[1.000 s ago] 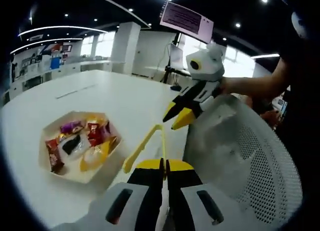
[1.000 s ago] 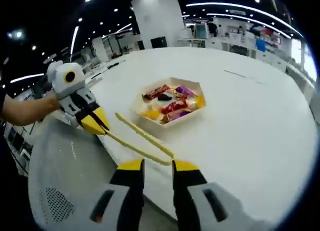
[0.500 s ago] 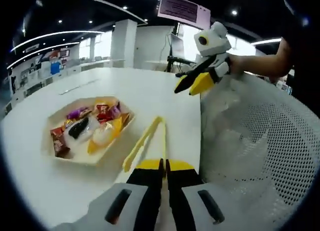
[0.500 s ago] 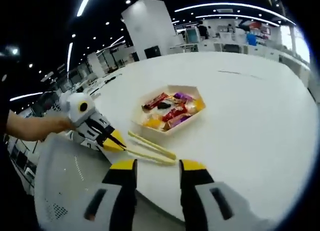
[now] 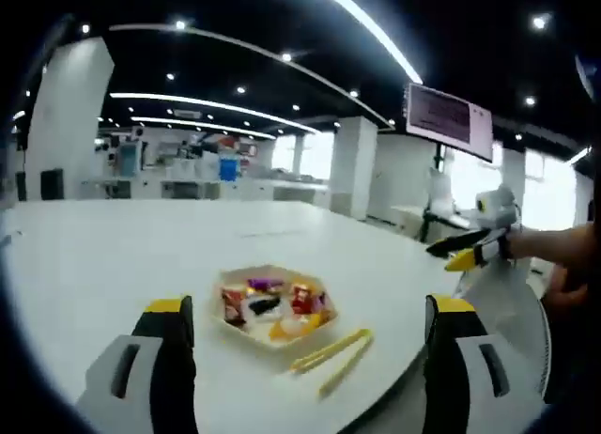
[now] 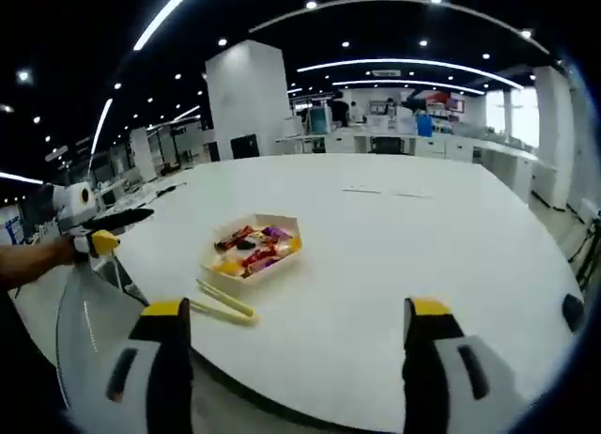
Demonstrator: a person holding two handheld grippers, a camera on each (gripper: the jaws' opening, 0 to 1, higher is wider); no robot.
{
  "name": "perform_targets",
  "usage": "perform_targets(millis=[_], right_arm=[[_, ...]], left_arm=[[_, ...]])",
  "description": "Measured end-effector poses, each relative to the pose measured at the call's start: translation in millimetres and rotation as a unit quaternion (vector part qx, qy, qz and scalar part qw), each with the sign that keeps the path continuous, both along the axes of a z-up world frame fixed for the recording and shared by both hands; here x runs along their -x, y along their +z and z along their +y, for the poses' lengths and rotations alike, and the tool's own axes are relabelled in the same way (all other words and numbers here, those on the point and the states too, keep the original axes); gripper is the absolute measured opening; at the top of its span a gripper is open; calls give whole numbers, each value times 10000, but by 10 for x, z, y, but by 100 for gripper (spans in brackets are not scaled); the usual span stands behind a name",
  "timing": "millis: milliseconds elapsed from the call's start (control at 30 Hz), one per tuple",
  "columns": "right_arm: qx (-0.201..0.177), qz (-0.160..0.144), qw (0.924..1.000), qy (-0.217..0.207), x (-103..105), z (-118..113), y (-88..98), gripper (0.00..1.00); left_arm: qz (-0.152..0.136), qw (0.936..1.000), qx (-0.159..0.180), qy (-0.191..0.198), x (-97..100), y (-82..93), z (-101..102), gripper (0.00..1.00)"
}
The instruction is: Place the target food into the container with the food tongs after gripping and lifting it, then release it inside without dropping or visibly crushing the food.
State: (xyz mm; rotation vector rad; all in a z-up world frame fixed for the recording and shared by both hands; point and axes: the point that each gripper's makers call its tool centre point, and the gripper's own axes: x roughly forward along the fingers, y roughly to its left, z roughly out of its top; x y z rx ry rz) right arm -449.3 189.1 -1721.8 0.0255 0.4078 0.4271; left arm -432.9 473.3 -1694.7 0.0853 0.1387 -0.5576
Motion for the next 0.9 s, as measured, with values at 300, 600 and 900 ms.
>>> perform_targets(millis=[300,600,900], right_arm=[[1609,-433,9849,463,25,-32,-221,93],[1104,-187,9933,294,121,-138,-315,88],[1025,-244,9940,303,167,-110,-299,73]], left_arm=[[-142,9974,-89,695,-26,-215,-40,99],[-334,9946,-310,928,-50,-197,67,99],[-447,9941,-449,879,-14,-189,84,99]])
